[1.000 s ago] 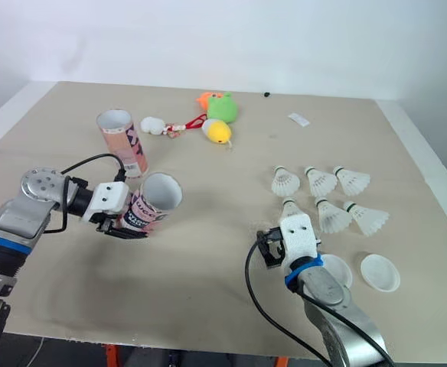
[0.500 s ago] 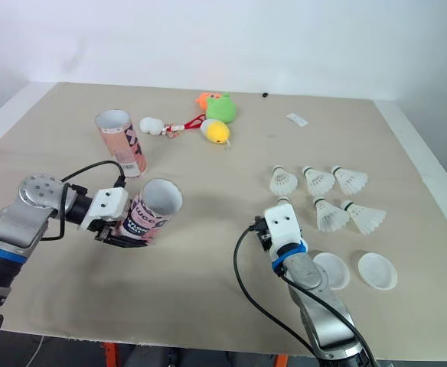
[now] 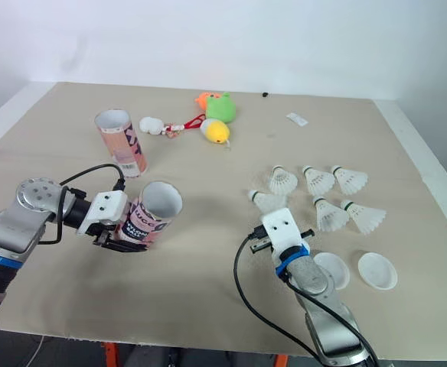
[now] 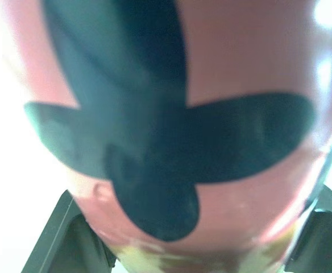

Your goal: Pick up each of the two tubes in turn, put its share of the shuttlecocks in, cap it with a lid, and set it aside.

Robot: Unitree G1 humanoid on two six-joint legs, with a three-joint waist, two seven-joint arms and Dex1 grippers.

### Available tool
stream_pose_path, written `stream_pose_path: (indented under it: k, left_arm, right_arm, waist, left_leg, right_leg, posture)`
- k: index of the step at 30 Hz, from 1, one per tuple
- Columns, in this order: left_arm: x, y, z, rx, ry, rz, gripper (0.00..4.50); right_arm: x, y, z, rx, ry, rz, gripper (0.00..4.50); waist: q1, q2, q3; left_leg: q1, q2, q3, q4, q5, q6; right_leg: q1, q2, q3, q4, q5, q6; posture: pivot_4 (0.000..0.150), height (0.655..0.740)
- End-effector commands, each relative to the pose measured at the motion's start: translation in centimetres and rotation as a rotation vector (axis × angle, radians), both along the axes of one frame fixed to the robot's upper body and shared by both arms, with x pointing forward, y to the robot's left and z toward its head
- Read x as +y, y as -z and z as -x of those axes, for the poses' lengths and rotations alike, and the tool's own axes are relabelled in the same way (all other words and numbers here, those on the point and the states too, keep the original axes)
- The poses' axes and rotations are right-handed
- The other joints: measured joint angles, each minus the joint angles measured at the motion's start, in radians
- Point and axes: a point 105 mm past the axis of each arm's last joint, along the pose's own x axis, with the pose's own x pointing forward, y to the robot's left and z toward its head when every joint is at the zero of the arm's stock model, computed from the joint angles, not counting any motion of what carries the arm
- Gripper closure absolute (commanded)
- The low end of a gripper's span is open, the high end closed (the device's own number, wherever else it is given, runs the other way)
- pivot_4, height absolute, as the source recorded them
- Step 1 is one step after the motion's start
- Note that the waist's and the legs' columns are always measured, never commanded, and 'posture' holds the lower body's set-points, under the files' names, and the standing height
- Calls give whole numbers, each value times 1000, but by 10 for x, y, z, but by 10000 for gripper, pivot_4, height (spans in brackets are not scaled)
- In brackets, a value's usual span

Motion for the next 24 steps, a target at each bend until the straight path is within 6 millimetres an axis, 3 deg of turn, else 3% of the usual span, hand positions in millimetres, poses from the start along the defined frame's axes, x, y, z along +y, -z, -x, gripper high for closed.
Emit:
stream_pose_path:
  k: [1,4,8,13,18,24]
  left_arm:
    - [1,-9,0,-25,5,6,16413]
    - [1,-8,0,-10,6,-6,16413]
    - [1,-7,1,39,-6,-2,16413]
    - [3,-6,7,122,-6,-21,16413]
    - [13,0,4,148,-24,-103,16413]
    - [21,5,0,109,22,-201,16413]
  right_arm:
    - [10,-38,16,-128,-168,-60,44612]
    - [21,-59,25,-155,-368,-51,44612]
    - [36,-79,36,-194,-619,88,44612]
    - [55,-81,47,-228,-877,333,44612]
    - [58,-92,36,-298,-970,479,44612]
    - [66,-109,23,-381,-1021,533,44612]
  waist:
    - [0,0,0]
    - [0,0,0]
    - [0,1,1]
    - [0,2,1]
    - [-1,3,2]
    - [-1,3,2]
  left_leg:
    - [0,0,0,0,0,0]
    - [0,0,0,0,0,0]
    - [1,0,1,0,0,0]
    - [1,2,0,0,0,0]
    - [1,2,1,0,0,0]
    - [2,3,1,0,0,0]
  right_leg:
    - [0,0,0,0,0,0]
    - [0,-1,1,0,0,1]
    - [1,0,1,0,1,2]
    - [1,4,-2,0,-1,1]
    - [1,4,-2,1,-1,-1]
    - [1,5,-1,1,2,-6]
  posture:
    - [1500,7323]
    - [1500,7323]
    - [1500,7323]
    - [1500,7323]
    - [1500,7323]
    - [1500,7323]
